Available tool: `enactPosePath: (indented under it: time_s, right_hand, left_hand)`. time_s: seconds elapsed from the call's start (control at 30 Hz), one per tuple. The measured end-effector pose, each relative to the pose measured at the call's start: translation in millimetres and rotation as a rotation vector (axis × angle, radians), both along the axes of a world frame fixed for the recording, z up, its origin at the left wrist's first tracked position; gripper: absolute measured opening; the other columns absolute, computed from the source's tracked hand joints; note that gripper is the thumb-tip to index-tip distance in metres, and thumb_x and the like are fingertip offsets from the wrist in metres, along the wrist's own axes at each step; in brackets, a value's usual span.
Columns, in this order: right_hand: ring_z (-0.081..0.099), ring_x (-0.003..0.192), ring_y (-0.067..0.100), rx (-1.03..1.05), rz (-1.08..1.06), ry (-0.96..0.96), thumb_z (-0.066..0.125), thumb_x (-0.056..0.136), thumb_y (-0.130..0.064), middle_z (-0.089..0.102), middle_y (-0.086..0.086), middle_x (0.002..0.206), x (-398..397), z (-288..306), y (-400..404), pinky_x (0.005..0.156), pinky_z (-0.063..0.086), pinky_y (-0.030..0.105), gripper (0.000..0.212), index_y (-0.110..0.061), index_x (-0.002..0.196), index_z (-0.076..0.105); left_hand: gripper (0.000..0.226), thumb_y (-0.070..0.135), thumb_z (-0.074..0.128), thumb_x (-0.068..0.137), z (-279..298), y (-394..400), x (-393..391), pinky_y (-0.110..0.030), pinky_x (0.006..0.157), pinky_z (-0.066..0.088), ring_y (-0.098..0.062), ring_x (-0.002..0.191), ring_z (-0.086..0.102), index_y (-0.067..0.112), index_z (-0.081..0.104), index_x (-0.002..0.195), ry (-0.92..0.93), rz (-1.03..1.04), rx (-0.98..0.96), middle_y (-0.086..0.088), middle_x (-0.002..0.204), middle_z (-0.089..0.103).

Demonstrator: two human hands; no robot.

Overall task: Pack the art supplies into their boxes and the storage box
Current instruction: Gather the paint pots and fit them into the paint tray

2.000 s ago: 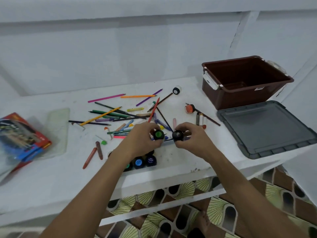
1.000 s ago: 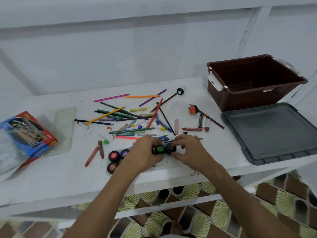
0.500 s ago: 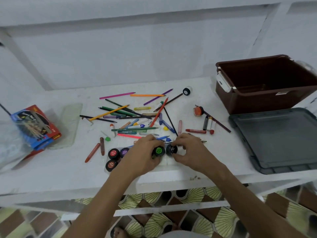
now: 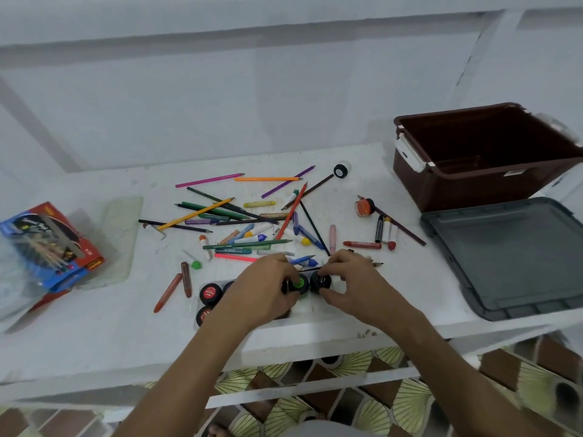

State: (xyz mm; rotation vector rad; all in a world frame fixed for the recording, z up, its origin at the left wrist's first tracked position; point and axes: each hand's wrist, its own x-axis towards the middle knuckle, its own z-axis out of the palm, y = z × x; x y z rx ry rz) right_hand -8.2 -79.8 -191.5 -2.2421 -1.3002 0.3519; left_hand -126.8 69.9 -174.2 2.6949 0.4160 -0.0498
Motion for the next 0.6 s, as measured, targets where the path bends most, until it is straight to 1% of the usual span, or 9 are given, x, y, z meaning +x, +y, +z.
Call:
enactPosePath:
  time_s: [0.07,0.13,0.23,0.3,0.37,0.47,0.6]
  right_hand:
    - [0.045,0.101,0.011,-0.023,0.024,-0.042,0.067,0.084,-0.029,0.054,-0.003,0.11,0.4,1.5,1.2,0.089,0.039,0.024,0.035,-0.021,0.118,0.065]
    - [0.043,0.099,0.009,-0.045,0.042,-0.051,0.066,0.085,-0.029,0.054,-0.005,0.109,1.5,3.0,1.1,0.083,0.033,0.02,0.035,-0.023,0.119,0.065]
    - [0.04,0.099,0.005,-0.052,0.055,-0.043,0.065,0.085,-0.024,0.054,-0.006,0.113,2.2,3.0,0.0,0.085,0.028,0.017,0.036,-0.025,0.121,0.064]
    - [0.039,0.1,0.005,-0.052,0.059,-0.041,0.065,0.085,-0.021,0.053,-0.005,0.114,2.2,2.9,-1.1,0.086,0.028,0.017,0.036,-0.024,0.121,0.064]
    - [0.04,0.101,0.006,-0.056,0.061,-0.029,0.066,0.084,-0.025,0.052,-0.006,0.114,1.1,3.9,-0.7,0.087,0.029,0.017,0.037,-0.024,0.121,0.063]
    - [0.044,0.096,0.005,-0.03,0.045,-0.011,0.069,0.082,-0.031,0.053,-0.005,0.11,-1.4,4.3,2.8,0.084,0.033,0.016,0.035,-0.023,0.117,0.065]
    - [0.045,0.094,0.005,-0.03,0.042,0.014,0.071,0.08,-0.023,0.053,-0.007,0.108,-1.0,2.9,5.2,0.083,0.035,0.015,0.033,-0.022,0.113,0.068]
  left_hand:
    - [0.025,0.03,0.069,0.082,0.1,2.3,2.0,-0.028,0.077,0.049,-0.014,0.089,0.055,0.022,0.071,0.105,-0.004,-0.018,0.002,0.003,0.103,0.055]
    - [0.024,0.029,0.069,0.081,-0.5,3.3,2.8,-0.025,0.073,0.047,-0.014,0.088,0.053,0.022,0.07,0.104,-0.012,-0.025,-0.001,0.004,0.1,0.055]
    - [0.023,0.032,0.07,0.079,-2.8,5.7,2.3,-0.023,0.072,0.046,-0.013,0.088,0.053,0.023,0.069,0.101,-0.028,-0.03,-0.014,0.006,0.098,0.055]
    - [0.026,0.04,0.071,0.079,-4.1,6.9,1.9,-0.026,0.073,0.048,-0.011,0.086,0.052,0.024,0.067,0.099,-0.038,-0.031,-0.022,0.007,0.095,0.055]
    - [0.027,0.043,0.07,0.08,-4.2,7.8,2.3,-0.028,0.075,0.05,-0.01,0.085,0.052,0.025,0.068,0.099,-0.04,-0.028,-0.031,0.007,0.095,0.056]
    - [0.024,0.038,0.071,0.081,-3.3,9.2,4.3,-0.026,0.075,0.05,-0.01,0.085,0.054,0.023,0.068,0.099,-0.04,-0.033,-0.047,0.006,0.096,0.058]
    - [0.023,0.034,0.072,0.08,-3.4,9.5,6.0,-0.023,0.074,0.048,-0.011,0.087,0.054,0.025,0.068,0.101,-0.025,-0.028,-0.052,0.006,0.098,0.057]
